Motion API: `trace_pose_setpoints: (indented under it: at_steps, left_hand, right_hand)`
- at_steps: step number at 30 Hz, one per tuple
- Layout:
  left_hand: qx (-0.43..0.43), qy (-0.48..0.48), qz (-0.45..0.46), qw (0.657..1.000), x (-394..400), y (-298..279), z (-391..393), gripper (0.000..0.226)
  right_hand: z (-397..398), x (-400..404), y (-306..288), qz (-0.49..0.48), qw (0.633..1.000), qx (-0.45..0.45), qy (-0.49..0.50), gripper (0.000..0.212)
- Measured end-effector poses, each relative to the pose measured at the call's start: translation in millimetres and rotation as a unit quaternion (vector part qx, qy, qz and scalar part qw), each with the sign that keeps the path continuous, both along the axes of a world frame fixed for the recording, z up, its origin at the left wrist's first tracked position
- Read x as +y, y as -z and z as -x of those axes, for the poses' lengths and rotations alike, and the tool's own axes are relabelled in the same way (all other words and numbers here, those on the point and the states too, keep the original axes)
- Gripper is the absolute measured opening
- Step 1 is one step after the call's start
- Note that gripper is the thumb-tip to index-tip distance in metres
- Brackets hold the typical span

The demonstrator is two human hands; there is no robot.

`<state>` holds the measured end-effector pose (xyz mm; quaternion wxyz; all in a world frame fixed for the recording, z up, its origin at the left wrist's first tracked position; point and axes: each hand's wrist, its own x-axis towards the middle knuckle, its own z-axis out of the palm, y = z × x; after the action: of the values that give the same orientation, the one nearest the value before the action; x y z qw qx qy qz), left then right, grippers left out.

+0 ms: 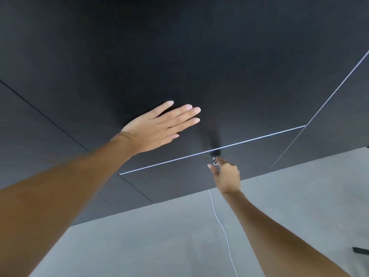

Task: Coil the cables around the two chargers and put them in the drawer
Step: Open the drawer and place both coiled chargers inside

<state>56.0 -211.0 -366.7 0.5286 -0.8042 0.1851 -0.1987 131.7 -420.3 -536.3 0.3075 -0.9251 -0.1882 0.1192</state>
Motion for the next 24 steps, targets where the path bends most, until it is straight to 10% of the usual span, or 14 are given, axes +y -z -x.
trace_pose_setpoints:
  at_steps: [6, 24]
  left_hand:
    - [0.003, 0.039, -0.018, 0.999, 4.1, 1.5, -4.8, 0.061]
    - [-0.034, 0.039, -0.030, 0.998, 5.1, -2.2, -5.4, 0.059]
  right_hand:
    - [3.6, 20.9, 13.9, -0.178, 0.963, 0.039, 0.198, 0.022]
    - [19.3, 1.6, 32.5, -0.229, 0.941, 0.083, 0.234, 0.012]
